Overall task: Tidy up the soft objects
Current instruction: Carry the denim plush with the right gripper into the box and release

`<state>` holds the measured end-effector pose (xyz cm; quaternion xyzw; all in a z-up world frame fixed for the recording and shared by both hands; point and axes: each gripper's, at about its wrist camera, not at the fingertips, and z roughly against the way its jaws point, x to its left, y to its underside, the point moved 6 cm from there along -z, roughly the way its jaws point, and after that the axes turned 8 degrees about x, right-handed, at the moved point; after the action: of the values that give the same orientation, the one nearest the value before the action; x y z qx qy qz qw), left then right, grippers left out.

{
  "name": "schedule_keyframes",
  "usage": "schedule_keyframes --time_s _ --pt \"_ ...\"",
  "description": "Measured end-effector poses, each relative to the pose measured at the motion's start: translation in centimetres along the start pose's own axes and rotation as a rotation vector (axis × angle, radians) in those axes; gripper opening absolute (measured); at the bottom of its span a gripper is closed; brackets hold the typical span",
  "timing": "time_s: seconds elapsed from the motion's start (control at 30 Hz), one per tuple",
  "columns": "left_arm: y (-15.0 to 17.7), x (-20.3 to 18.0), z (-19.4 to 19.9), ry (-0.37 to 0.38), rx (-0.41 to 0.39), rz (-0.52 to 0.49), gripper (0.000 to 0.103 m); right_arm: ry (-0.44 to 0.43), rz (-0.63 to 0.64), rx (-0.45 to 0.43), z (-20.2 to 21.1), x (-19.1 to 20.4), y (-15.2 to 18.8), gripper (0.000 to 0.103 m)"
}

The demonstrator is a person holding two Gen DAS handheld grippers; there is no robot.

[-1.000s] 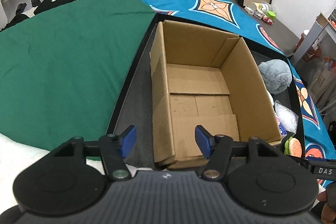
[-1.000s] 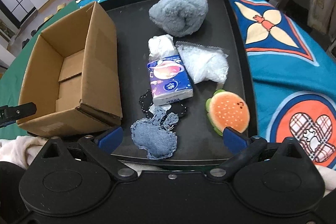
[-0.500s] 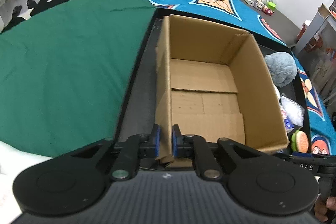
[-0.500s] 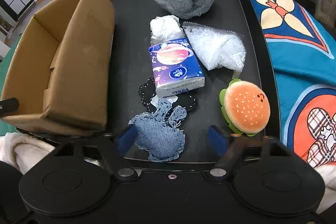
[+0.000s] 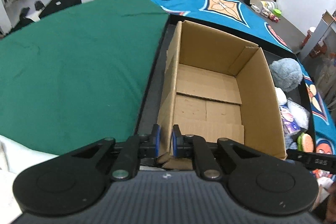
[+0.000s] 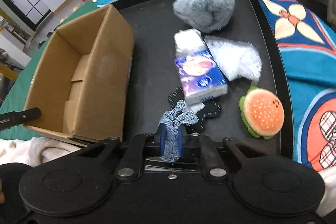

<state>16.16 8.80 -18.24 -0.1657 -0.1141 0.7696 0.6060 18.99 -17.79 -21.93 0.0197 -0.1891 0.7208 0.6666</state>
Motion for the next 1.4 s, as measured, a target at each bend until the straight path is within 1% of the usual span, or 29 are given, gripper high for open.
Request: schedule_keyframes --time_s 0.4,0.87,1.13,1.4 --pt "0.2 0.4 -0.2 0.015 0.006 0.025 0.011 -0.012 0.054 -0.123 3.3 2.6 -2.3 0.01" --pt "0.4 1.1 -0.3 0.044 0.006 0.052 0.012 -0.051 0.157 -0.288 7.5 8.0 -5.6 0.01" --pt "0.4 1.7 -0.7 0.089 0.007 0.081 0.012 -0.077 0.197 -0.29 6.6 10.8 -6.2 0.01" --pt "0.5 2.2 -0.7 0.107 -0.01 0.096 0.013 -0.067 0.225 -0.279 5.0 12.8 -6.7 0.01"
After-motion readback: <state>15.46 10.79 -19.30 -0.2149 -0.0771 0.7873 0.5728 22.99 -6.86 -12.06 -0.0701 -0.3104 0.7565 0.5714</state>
